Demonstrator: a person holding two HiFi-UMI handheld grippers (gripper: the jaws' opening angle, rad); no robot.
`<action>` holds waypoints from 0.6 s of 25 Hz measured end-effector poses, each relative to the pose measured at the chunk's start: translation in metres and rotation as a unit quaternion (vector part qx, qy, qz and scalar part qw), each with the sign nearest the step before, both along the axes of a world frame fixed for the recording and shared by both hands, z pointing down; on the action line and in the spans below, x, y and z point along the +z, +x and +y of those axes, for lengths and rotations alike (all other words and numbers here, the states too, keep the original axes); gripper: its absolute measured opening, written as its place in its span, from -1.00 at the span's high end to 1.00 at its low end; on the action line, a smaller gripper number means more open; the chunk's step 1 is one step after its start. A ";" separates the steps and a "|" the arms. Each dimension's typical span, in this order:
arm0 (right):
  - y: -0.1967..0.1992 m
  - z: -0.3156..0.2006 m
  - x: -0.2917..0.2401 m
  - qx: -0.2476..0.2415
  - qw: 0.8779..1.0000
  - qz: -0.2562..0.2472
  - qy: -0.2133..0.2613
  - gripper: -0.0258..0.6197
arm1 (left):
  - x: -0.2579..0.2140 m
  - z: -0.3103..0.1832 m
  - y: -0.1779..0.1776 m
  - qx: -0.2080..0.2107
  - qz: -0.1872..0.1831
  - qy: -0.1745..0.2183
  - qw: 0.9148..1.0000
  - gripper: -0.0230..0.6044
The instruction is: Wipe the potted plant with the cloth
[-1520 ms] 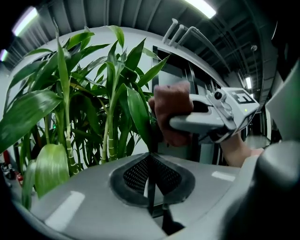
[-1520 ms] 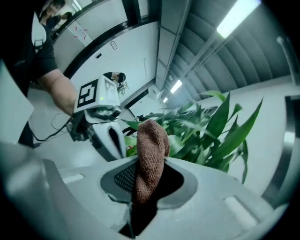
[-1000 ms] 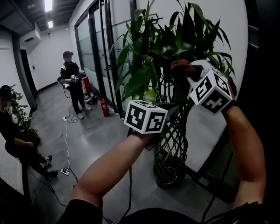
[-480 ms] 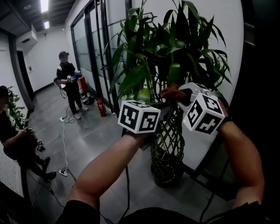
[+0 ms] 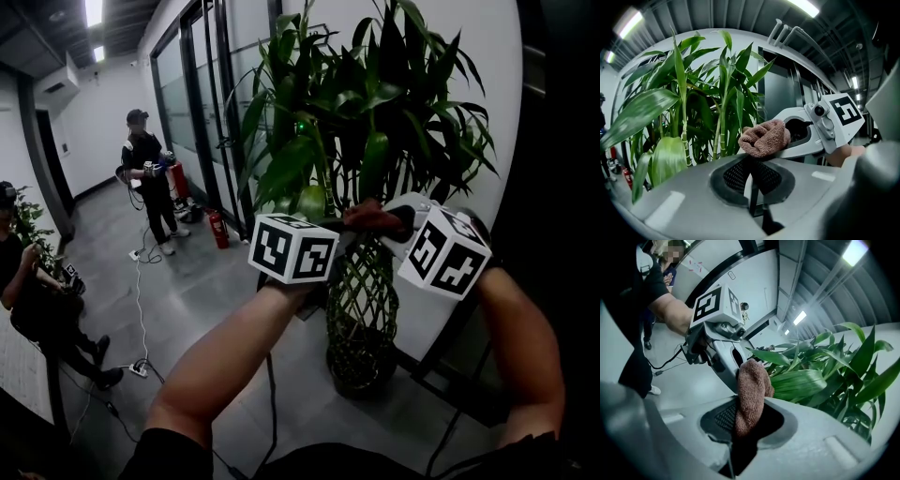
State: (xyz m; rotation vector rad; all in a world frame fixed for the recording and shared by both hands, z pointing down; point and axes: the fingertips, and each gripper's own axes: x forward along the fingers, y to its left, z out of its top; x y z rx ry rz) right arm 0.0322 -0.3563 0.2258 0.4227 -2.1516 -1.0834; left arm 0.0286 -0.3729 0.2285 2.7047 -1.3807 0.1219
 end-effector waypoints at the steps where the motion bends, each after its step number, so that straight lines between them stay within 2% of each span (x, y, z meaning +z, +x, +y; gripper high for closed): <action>1: 0.002 0.001 -0.005 0.000 1.000 -0.005 0.011 0.71 | 0.000 0.000 -0.001 -0.001 0.000 0.000 1.000 0.87; 4: 0.012 -0.002 -0.051 0.019 0.996 -0.051 0.076 0.71 | -0.003 0.002 -0.003 -0.003 0.001 0.003 1.000 0.87; 8: 0.022 -0.026 -0.117 0.075 0.980 -0.111 0.147 0.71 | -0.003 0.002 0.001 0.000 -0.003 0.003 1.000 0.87; 11: 0.016 -0.050 -0.136 0.098 0.974 -0.120 0.167 0.71 | -0.004 0.003 0.003 -0.001 -0.005 0.005 1.000 0.87; 15: 0.003 -0.067 -0.131 0.097 0.975 -0.106 0.171 0.71 | -0.008 0.002 0.002 -0.008 -0.005 0.010 1.000 0.87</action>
